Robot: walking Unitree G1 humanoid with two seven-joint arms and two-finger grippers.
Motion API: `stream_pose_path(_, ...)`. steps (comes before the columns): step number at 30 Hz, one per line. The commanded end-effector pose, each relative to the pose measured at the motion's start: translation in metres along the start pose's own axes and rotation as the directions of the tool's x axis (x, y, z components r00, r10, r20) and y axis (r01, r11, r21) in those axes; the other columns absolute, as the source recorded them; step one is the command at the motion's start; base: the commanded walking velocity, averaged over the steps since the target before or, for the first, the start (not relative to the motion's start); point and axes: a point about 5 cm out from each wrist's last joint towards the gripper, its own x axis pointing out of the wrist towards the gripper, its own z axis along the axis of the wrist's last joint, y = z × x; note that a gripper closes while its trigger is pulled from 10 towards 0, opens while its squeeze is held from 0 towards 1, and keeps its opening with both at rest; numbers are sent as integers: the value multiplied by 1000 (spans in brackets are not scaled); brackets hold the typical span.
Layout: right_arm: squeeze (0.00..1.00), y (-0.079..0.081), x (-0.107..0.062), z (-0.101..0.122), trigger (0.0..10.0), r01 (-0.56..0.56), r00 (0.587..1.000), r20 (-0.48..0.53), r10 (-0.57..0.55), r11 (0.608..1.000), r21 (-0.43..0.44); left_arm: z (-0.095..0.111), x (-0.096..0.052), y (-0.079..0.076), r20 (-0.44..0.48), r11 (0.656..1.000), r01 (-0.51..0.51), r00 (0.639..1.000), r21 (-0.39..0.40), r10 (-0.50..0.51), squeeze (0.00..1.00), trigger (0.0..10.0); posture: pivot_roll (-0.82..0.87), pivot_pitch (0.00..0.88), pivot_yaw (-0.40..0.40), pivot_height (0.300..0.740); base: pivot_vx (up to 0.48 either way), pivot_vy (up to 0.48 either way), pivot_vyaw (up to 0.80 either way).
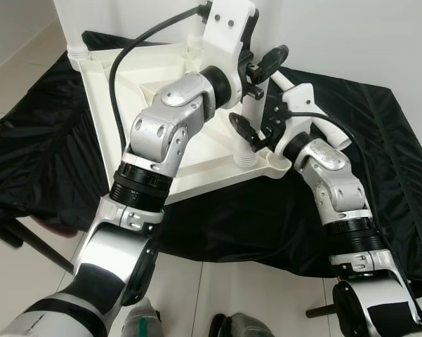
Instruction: Building children table
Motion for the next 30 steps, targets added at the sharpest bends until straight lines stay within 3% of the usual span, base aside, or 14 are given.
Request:
stream_pose_path(1,0,4,3,2,10000,22,1000,-11,-22,1000,-18,11,4,-8,41,999,19,999,43,-21,0,10000,68,0,-105,740,0,0,0)
stream_pose_path(14,0,5,4,-4,10000,87,995,-58,-85,996,24,13,5,-8,47,999,16,999,48,-18,0,10000,67,2,-102,740,0,0,0)
stream_pose_path(15,0,4,3,-4,6667,89,994,-63,-87,996,29,13,5,-8,46,999,16,999,48,-18,0,10000,67,2,-102,740,0,0,0)
stream_pose_path(16,0,4,3,-4,5843,94,994,-65,-91,995,31,14,5,-8,47,999,16,999,48,-18,0,10000,68,2,-102,740,0,0,0)
stream_pose_path(18,0,4,3,-4,5843,97,993,-66,-95,995,33,14,5,-8,48,999,16,999,48,-18,0,10000,68,3,-102,740,0,0,0)
stream_pose_path(21,0,4,4,-3,4549,109,992,-70,-106,993,45,14,5,-8,48,999,15,999,51,-18,0,10000,69,3,-102,740,0,0,0)
stream_pose_path(24,0,5,5,-1,4784,113,992,-68,-110,993,42,14,5,-8,48,999,15,999,51,-17,0,10000,69,4,-102,740,0,0,0)
stream_pose_path(27,0,6,6,0,4353,121,991,-64,-118,992,46,15,6,-8,50,999,16,999,50,-18,0,10000,70,3,-102,740,0,0,0)
stream_pose_path(28,0,7,6,1,3765,124,991,-64,-121,991,47,15,6,-8,51,999,16,999,50,-18,0,10000,70,5,-102,740,0,0,0)
stream_pose_path(30,0,7,7,2,3765,126,990,-64,-123,991,47,15,6,-8,51,999,16,999,50,-18,0,10000,70,5,-102,740,0,0,0)
